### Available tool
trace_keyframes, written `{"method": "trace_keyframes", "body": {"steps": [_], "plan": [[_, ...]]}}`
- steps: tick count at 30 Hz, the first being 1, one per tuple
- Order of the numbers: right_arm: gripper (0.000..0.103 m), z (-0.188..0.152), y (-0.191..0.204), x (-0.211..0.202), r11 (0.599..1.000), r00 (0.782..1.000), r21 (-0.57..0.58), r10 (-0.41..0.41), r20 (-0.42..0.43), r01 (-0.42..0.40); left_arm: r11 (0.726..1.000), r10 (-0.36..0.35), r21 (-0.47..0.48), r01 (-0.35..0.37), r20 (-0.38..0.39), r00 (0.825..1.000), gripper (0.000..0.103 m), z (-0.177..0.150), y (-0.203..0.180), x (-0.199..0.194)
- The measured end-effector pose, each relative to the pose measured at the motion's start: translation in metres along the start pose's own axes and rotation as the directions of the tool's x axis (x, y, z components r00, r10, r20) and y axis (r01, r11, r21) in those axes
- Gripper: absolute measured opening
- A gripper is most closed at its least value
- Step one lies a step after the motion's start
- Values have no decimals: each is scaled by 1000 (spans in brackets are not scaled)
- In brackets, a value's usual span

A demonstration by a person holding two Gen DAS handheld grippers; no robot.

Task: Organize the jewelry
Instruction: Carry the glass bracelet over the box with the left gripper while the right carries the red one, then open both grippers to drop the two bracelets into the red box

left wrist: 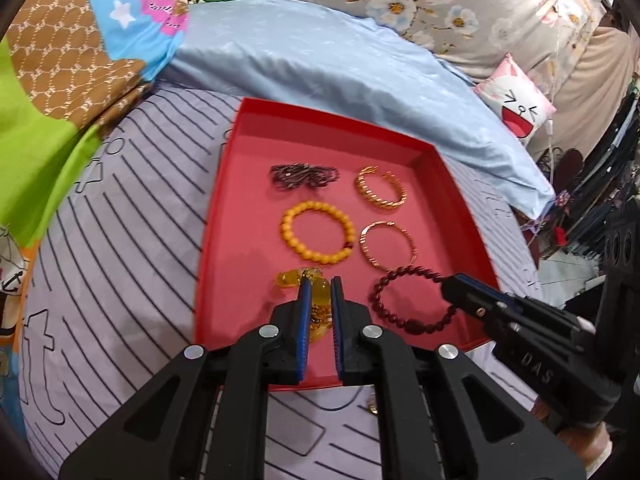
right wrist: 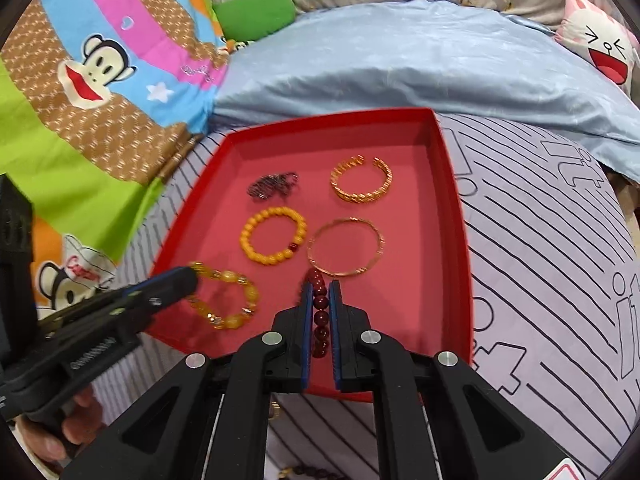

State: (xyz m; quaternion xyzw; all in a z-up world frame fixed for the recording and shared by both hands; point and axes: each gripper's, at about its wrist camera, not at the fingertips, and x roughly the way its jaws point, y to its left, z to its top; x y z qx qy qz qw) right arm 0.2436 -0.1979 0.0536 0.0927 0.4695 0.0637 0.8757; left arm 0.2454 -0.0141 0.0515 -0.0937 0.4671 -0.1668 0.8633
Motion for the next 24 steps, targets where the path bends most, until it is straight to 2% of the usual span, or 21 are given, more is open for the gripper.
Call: {"method": "trace_keyframes", "body": {"steps": [9, 11, 15, 24], "plan": [[8, -10, -6, 10, 997, 998, -31, -65, -10, 65, 995, 93, 42, -95, 33, 995, 10, -9, 1, 5], [12, -11, -7, 8, 997, 998, -27, -66, -2, 66, 991, 112, 62, -115, 46, 993, 11, -10, -2, 4], [22, -11, -12, 1, 998, 998, -4, -58, 19, 58, 985, 143, 81, -150, 84, 986, 30, -11, -6, -2], [25, -18, -16, -22, 999, 998, 15, -48, 51, 47, 984, 139, 96, -150, 117, 983, 31, -13, -14, -17]]}}
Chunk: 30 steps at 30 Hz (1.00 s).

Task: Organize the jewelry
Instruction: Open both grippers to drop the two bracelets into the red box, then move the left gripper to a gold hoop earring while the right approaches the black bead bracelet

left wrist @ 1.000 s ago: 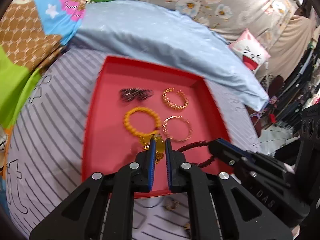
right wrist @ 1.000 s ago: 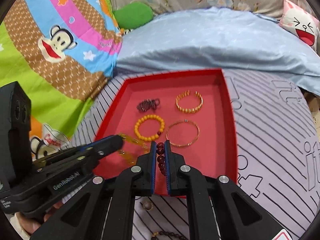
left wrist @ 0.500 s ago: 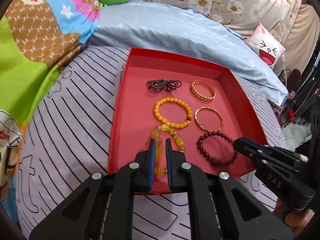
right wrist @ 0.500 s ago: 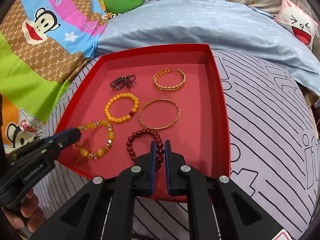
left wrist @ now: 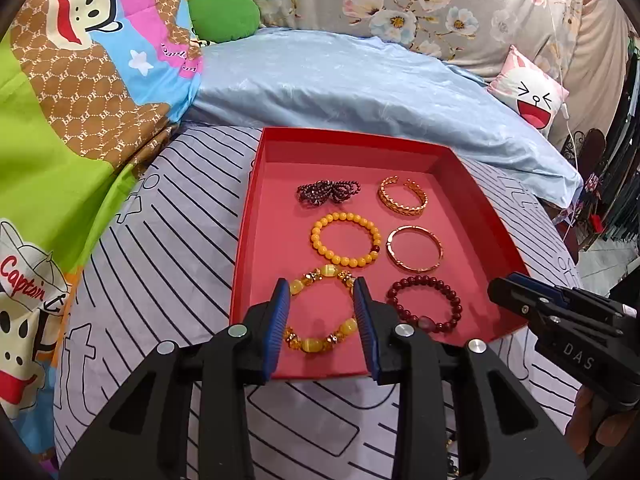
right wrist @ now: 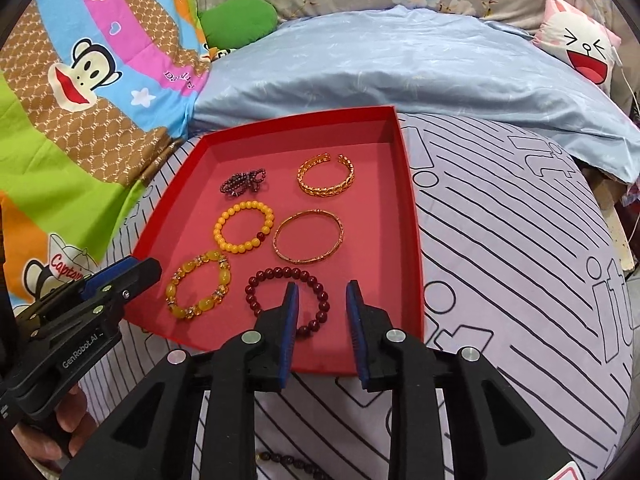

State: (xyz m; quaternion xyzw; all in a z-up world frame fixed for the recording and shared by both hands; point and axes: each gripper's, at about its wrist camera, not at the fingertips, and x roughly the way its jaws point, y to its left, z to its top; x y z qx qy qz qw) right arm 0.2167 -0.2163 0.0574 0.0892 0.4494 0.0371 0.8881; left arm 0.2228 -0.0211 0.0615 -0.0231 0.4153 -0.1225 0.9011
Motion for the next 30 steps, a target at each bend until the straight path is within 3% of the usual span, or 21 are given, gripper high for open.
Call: {"method": "trace_keyframes", "body": {"steps": [14, 30], "plan": [[25, -31, 0, -39, 1000, 1000, -16, -9, 23, 9, 1000, 5, 0, -5, 11, 1000, 31, -27, -1, -37], [25, -105, 0, -41, 999, 997, -25, -27, -74, 25, 1000, 10, 3, -10, -48, 999, 31, -80, 2, -56]]}}
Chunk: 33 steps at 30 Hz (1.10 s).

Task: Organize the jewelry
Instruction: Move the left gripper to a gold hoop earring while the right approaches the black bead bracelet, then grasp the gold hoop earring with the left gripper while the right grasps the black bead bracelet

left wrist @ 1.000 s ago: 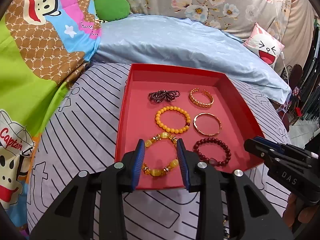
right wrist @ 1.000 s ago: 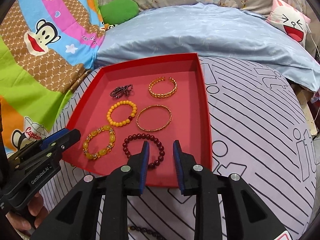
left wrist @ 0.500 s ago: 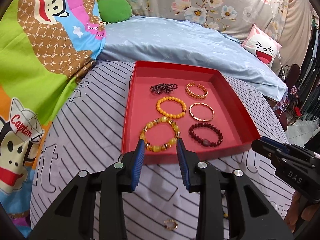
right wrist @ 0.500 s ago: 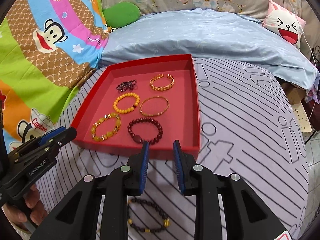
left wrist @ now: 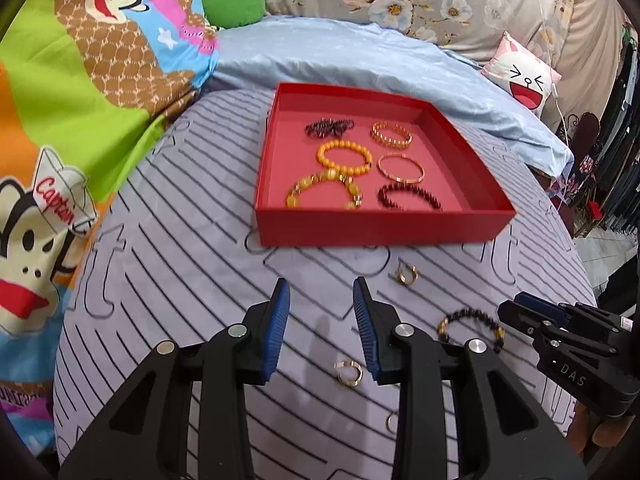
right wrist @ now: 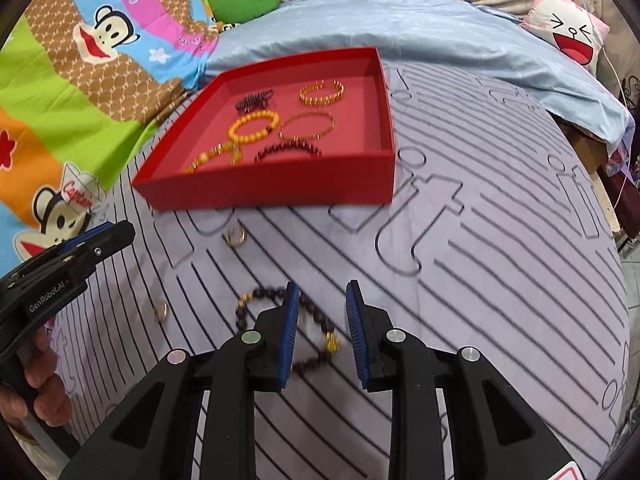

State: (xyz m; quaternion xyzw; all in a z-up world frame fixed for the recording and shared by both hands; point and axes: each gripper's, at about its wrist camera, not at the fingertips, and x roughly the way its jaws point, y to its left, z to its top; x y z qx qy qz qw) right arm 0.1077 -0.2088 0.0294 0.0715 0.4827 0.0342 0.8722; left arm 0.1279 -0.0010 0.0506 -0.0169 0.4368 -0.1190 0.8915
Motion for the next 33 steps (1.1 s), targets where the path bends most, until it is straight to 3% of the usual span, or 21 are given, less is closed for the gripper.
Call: {"method": "trace_keyframes", "body": {"steps": [23, 33], "plan": [[24, -19, 5, 14, 998, 998, -35, -55, -17, 54, 1000, -16, -7, 16, -88, 996, 32, -48, -2, 7], [11, -27, 2, 9, 996, 997, -37, -82, -5, 82, 1000, -28, 2, 28, -98, 995, 33, -50, -7, 10]]}}
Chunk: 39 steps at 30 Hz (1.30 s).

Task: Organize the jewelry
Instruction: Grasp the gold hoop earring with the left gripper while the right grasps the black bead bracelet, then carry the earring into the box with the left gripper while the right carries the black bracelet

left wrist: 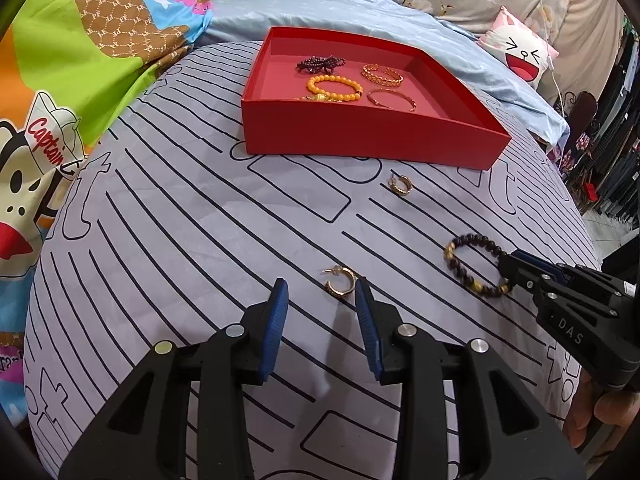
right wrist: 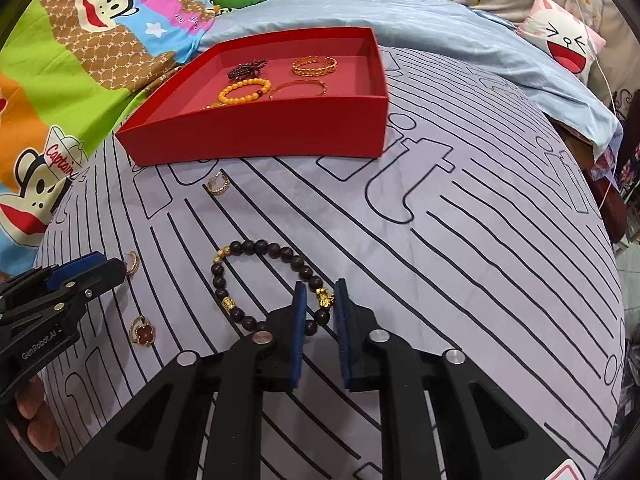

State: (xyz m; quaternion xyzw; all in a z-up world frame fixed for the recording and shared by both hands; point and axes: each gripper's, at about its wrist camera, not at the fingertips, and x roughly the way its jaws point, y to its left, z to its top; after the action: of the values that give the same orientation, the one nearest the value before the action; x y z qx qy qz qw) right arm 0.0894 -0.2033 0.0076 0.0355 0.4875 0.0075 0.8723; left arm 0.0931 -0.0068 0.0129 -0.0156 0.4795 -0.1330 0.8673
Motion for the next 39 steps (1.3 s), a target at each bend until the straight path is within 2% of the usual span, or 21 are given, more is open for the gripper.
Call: {"method": "trace_keyframes", "body": {"steps": [14, 21, 39], "plan": [[11, -5, -1, -4, 1000, 1000, 3, 1, -6, -1, 1000, -3, 14, 3, 3, 1000, 32, 4, -9, 10], [11, -5, -1, -4, 1000, 1000, 3, 1, -6, -1, 1000, 1, 31, -1, 7, 1000, 17, 5, -10, 12], [11, -7, -3, -5, 1000, 1000, 23, 21, -11, -21, 999, 12, 53, -13, 12, 1000, 16, 3, -13, 9]]}}
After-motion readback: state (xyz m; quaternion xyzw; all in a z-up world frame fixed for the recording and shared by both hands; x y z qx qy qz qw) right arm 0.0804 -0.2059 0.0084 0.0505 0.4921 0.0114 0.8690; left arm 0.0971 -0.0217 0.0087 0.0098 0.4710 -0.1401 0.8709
